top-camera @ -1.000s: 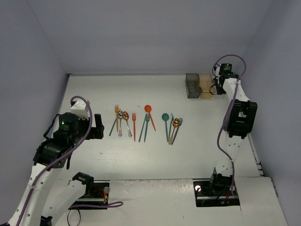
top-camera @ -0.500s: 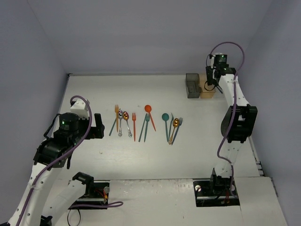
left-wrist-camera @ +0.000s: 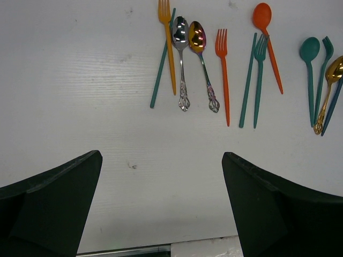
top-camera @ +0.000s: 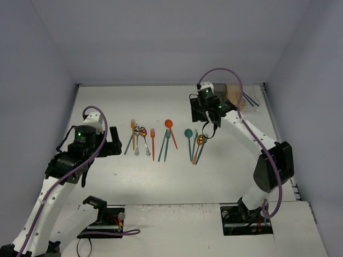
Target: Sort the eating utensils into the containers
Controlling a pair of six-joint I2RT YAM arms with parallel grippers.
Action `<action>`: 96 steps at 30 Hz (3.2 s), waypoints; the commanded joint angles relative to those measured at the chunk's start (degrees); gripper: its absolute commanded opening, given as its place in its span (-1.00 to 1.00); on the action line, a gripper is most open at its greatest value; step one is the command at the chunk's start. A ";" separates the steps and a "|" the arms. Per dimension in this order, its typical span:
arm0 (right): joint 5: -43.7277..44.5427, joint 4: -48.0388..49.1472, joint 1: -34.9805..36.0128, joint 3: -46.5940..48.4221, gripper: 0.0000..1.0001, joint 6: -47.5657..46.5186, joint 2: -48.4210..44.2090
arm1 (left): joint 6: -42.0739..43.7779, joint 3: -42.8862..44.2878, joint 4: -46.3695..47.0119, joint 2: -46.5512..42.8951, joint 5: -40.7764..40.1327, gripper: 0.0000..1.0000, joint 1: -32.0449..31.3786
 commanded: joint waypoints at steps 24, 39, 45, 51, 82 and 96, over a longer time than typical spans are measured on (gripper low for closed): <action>7.26 8.58 16.64 -31.73 0.17 18.83 -20.23 | -6.38 -5.47 18.45 24.05 4.00 0.60 -8.13; 5.89 8.41 12.07 -35.02 0.18 15.47 -27.06 | -7.18 6.86 21.57 49.95 -1.78 0.09 -22.73; 3.81 8.38 9.79 -35.91 0.18 14.58 -29.08 | -6.64 10.90 21.96 55.87 -2.43 -0.01 -23.18; 2.26 8.23 8.39 -36.84 0.18 14.55 -30.83 | -5.90 12.46 21.87 59.90 -2.26 -0.14 -23.01; -11.82 9.62 13.38 -24.59 0.23 10.42 -30.11 | -21.99 15.75 32.82 44.33 6.91 -1.00 -19.57; -13.26 15.63 14.98 -15.76 0.24 7.97 -23.47 | -42.22 14.93 51.93 39.44 13.67 -1.00 -19.93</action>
